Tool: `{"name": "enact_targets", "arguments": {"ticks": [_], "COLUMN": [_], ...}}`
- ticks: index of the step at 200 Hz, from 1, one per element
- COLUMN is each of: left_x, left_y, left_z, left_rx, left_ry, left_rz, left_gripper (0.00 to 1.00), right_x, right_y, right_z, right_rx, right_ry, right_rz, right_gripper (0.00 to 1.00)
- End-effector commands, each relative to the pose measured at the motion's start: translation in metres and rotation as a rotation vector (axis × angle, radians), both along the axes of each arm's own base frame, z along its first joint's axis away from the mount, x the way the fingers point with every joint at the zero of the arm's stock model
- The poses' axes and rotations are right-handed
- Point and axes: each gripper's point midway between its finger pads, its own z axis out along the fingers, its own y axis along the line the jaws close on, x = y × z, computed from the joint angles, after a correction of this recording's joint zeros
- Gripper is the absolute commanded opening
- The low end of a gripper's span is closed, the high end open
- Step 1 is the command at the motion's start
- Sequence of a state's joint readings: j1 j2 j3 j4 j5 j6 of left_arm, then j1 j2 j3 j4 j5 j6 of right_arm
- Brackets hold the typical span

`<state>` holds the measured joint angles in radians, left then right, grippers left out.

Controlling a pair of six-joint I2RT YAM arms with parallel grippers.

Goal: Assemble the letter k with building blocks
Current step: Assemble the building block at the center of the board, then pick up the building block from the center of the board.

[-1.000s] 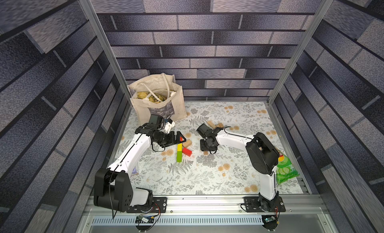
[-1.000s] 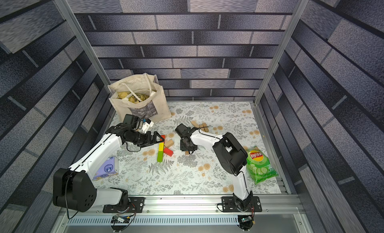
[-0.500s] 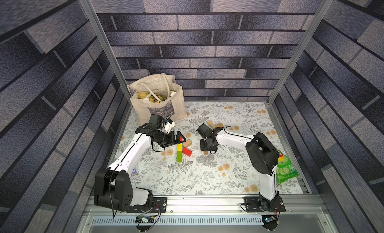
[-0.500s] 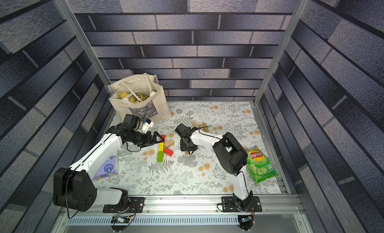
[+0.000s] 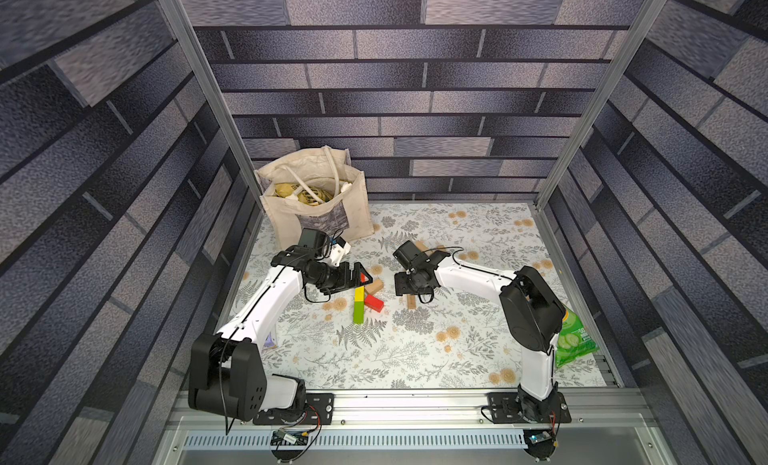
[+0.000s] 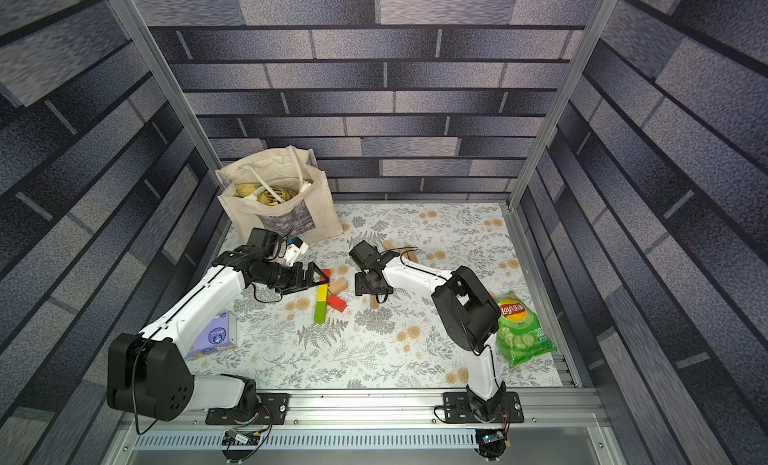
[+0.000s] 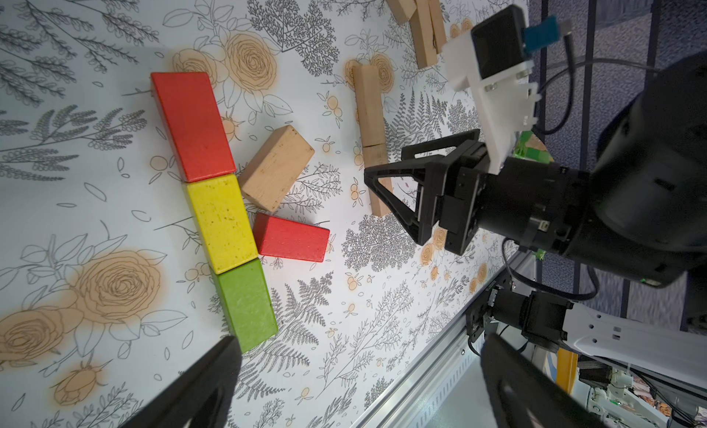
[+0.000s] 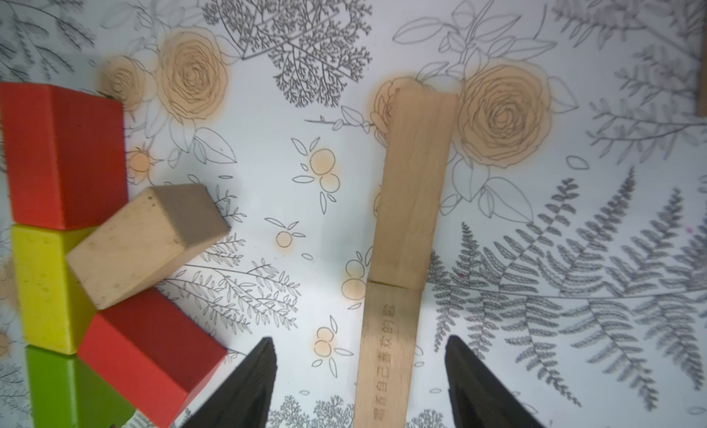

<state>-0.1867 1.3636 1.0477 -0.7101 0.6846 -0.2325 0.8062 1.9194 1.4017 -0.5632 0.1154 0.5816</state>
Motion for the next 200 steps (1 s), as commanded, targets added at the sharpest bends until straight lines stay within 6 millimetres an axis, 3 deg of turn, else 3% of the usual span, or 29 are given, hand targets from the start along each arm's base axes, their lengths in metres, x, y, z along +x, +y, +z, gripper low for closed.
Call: {"name": "enact_targets", "arguments": {"ticks": [1, 19, 40, 54, 77, 100, 103, 112, 150, 200], "left_x": [0.0, 0.003, 0.016, 0.031, 0.054, 0.066, 0.067, 0.069, 0.072, 0.079], "left_y": [-0.004, -0.004, -0.008, -0.01, -0.016, -0.025, -0.026, -0.029, -0.028, -0.028], "left_z": [0.002, 0.004, 0.014, 0.022, 0.039, 0.046, 0.046, 0.046, 0.036, 0.022], "left_rx": [-0.001, 0.001, -0.015, -0.017, -0.021, -0.069, -0.077, -0.097, -0.096, -0.099], "left_ry": [-0.046, -0.069, -0.095, -0.12, -0.167, -0.206, -0.21, -0.226, -0.25, -0.207], "left_rz": [-0.044, -0.047, -0.046, -0.042, -0.067, -0.122, -0.13, -0.148, -0.159, -0.155], "left_gripper": [1.0, 1.0, 1.0, 1.0, 1.0, 1.0, 1.0, 1.0, 1.0, 1.0], "right_x": [0.011, 0.015, 0.029, 0.045, 0.08, 0.114, 0.117, 0.126, 0.148, 0.163], "right_y": [-0.002, -0.014, -0.026, -0.035, -0.04, -0.044, -0.042, -0.044, -0.051, -0.054], "right_z": [0.064, 0.09, 0.099, 0.091, 0.08, 0.073, 0.06, 0.052, 0.023, 0.005], "right_rx": [0.04, 0.016, 0.0, -0.026, -0.068, -0.108, -0.111, -0.106, -0.093, -0.129], "right_ry": [-0.164, -0.227, -0.233, -0.205, -0.196, -0.219, -0.193, -0.177, -0.055, -0.023], "right_rz": [0.02, 0.029, 0.034, 0.037, 0.117, 0.218, 0.242, 0.283, 0.348, 0.369], "right_gripper": [0.82, 0.94, 0.96, 0.95, 0.83, 0.8, 0.79, 0.79, 0.75, 0.7]}}
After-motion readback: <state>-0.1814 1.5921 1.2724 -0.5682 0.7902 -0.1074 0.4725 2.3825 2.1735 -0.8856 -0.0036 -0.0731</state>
